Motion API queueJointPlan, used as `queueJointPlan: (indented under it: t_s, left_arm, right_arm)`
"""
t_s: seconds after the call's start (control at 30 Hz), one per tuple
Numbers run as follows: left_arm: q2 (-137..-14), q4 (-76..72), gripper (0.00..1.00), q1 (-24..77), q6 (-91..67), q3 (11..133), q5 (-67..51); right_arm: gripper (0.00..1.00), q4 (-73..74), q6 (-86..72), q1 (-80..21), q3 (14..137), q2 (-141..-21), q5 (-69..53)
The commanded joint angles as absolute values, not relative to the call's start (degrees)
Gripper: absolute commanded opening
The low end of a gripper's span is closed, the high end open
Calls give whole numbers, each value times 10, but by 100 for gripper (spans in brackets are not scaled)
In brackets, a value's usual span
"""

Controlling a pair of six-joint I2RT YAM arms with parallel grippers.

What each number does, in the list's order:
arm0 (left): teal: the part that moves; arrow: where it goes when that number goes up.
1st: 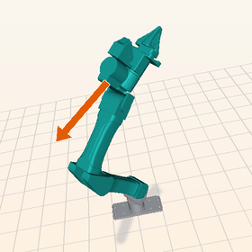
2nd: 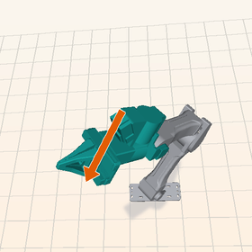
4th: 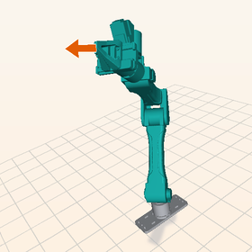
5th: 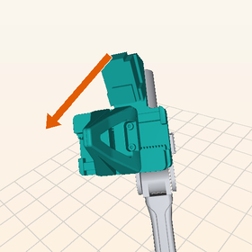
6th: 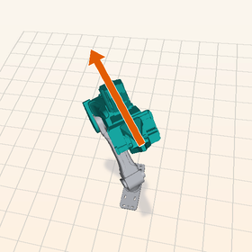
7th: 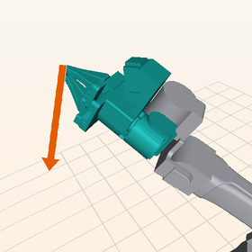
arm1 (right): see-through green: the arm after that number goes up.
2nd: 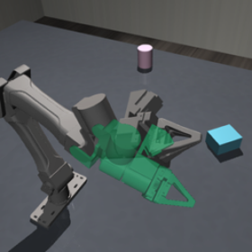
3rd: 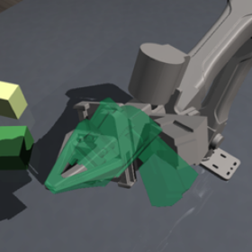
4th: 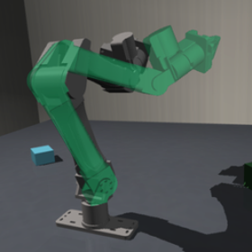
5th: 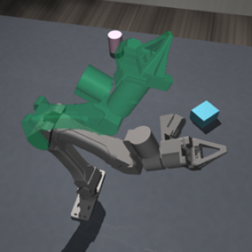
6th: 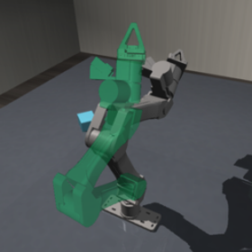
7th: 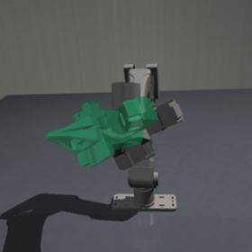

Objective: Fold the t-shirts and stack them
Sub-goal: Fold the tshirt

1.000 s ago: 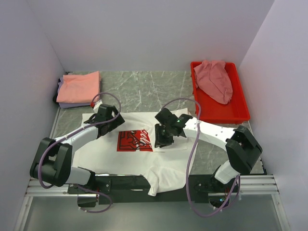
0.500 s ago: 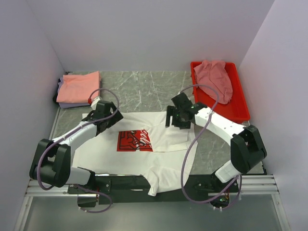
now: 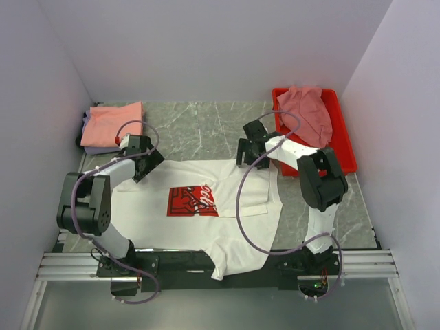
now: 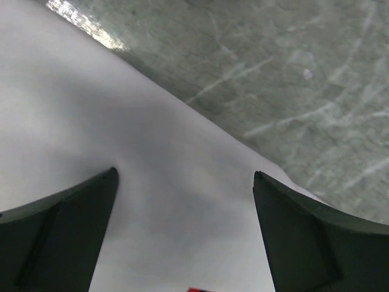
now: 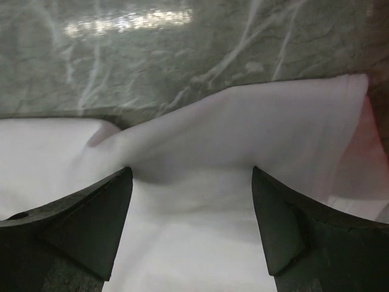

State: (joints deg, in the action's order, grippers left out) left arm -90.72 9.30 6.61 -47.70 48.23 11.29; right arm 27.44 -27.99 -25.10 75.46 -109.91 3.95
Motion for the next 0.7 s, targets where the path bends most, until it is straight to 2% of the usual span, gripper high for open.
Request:
queueJointPlan:
  t_s: [0.0, 0.23, 0.67]
  left_arm:
    - [-934, 98, 100, 53, -468, 512, 98]
    - [-1012, 117, 99, 39, -468, 564, 77]
    - [-1053, 157, 99, 30, -471, 627, 101]
  right_arm:
    - [86, 268, -272, -231, 784, -1117, 54]
    - [85, 267, -263, -196, 780, -1150, 50]
    - [85, 320, -238, -181, 921, -1230, 61]
